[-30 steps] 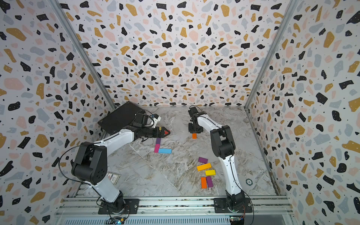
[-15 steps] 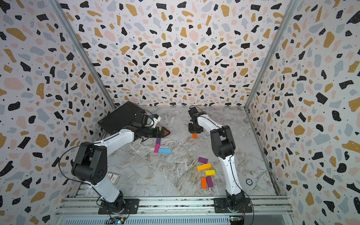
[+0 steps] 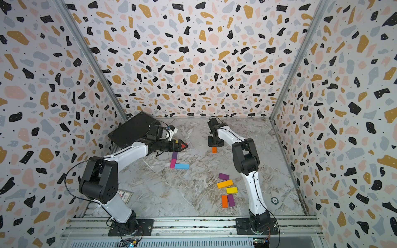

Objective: Assemble the letter t with building blocks
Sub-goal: Place the building block at the center of the board, then pick up the building block from the center of the board.

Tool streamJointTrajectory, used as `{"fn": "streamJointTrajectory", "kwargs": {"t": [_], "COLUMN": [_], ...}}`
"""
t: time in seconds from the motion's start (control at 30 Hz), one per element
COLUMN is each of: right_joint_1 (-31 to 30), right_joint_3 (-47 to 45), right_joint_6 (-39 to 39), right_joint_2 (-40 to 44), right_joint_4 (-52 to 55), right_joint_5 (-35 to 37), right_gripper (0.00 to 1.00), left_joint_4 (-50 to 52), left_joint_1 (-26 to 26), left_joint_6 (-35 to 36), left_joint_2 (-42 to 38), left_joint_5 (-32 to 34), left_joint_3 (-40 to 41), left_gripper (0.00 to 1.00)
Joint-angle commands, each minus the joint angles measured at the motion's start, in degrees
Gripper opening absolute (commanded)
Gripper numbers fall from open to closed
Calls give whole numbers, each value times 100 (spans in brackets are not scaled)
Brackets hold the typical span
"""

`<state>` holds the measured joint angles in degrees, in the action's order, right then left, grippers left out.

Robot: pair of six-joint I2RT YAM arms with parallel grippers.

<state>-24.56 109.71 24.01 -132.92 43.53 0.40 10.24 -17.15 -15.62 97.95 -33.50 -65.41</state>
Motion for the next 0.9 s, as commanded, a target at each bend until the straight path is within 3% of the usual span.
{"fn": "streamJointTrajectory", "kwargs": {"t": [0.0, 0.3, 0.47, 0.53, 0.63, 0.73, 0.87], "right_joint_1": [-16, -22, -23, -16, -23, -22, -22], "right_joint_3": [132, 63, -372, -827, -1840, -2914, -4493], "right_joint_6": [-50, -183, -345, -406, -630, -862, -724], "right_joint_2": [30, 345, 1064, 1612, 2733, 3771, 5031], "right_joint_4": [205, -111, -258, -416, -620, -421, -181], "right_joint_5": [21, -366, -479, -486, -604, -737, -1275], "right_gripper": [48, 66, 70, 71, 74, 74, 71], "left_joint_4": [-36, -15, 326, 640, 1554, 2467, 2340], "left_joint_1": [18, 18, 10, -50, -411, -1112, -1857], "left_joint_6": [107, 151, 449, 746, 1527, 2221, 2517], "left_joint_2": [-92, -286, -687, -839, -889, -735, -663], "left_joint_5": [1, 10, -188, -277, -178, 491, 1379], "left_joint_3": [-148, -276, -430, -508, -788, -1116, -898], "left_gripper": [100, 100, 100, 100, 91, 85, 81]}}
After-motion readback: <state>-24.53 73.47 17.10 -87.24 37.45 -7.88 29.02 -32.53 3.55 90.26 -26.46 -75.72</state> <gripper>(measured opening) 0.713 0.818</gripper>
